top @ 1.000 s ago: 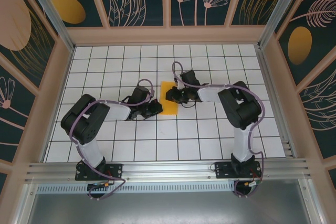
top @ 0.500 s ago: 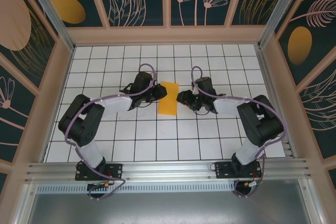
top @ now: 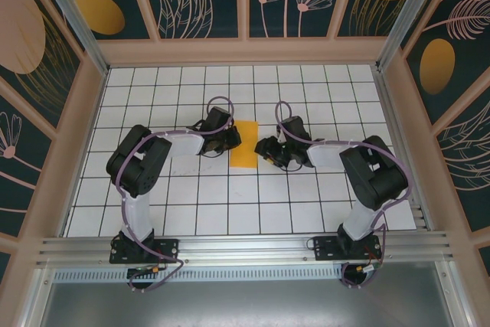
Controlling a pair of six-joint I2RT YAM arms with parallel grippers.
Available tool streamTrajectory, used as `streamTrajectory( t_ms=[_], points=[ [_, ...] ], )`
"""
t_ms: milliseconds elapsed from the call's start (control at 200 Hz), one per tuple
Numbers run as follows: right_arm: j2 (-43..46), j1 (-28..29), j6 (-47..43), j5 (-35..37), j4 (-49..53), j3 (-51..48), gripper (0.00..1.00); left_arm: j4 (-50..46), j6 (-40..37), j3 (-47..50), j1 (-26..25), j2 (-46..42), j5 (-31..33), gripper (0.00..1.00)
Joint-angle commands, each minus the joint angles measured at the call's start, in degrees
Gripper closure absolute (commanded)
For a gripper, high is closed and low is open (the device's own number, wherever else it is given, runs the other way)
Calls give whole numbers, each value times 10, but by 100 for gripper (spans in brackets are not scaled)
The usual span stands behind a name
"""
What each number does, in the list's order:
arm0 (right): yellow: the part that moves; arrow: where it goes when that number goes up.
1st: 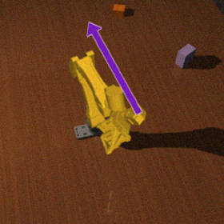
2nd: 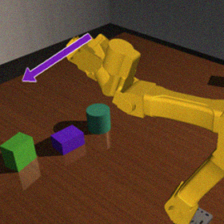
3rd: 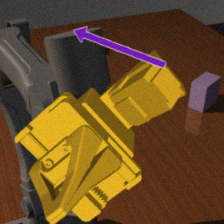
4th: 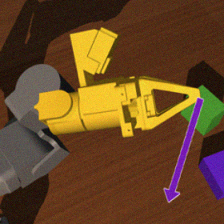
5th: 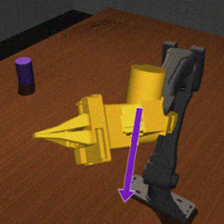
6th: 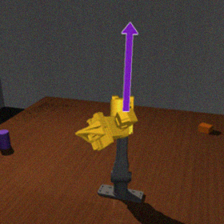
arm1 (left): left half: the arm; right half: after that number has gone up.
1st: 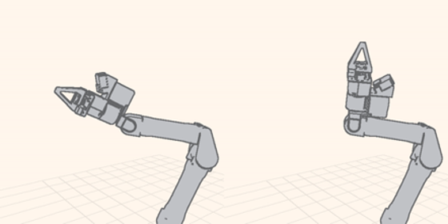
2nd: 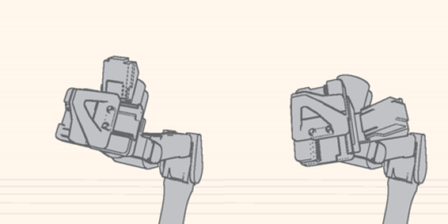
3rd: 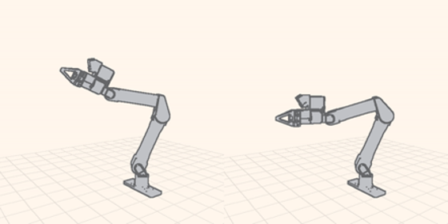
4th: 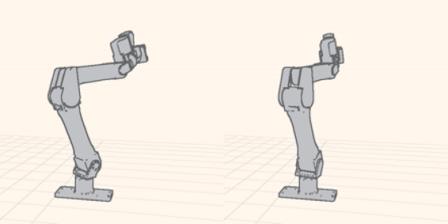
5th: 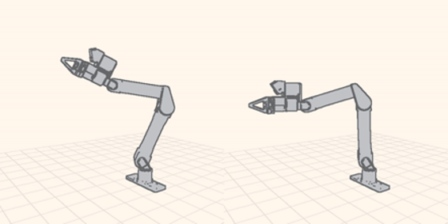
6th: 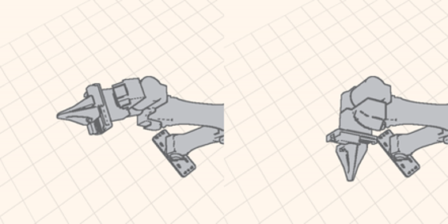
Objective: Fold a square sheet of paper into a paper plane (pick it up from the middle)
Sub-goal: Third fold the triangle at the center of the table.
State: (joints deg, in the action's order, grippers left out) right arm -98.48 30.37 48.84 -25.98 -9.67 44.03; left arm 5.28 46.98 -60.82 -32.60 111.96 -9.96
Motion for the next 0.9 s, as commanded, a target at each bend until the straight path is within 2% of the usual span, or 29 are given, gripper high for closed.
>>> streamTrajectory(
  t_ms=[0,405,666,891],
  points=[
    [-15,7,12,-4,24,28,51,-36,12,-11,-1,18,17,91],
    [-50,39,-6,14,91,79,51,-28,31,3,0,18,3,91],
    [-49,44,-6,5,81,83,52,-20,38,16,0,16,3,91],
    [-47,36,-22,79,117,110,52,-19,37,17,1,15,3,91]
  ],
)
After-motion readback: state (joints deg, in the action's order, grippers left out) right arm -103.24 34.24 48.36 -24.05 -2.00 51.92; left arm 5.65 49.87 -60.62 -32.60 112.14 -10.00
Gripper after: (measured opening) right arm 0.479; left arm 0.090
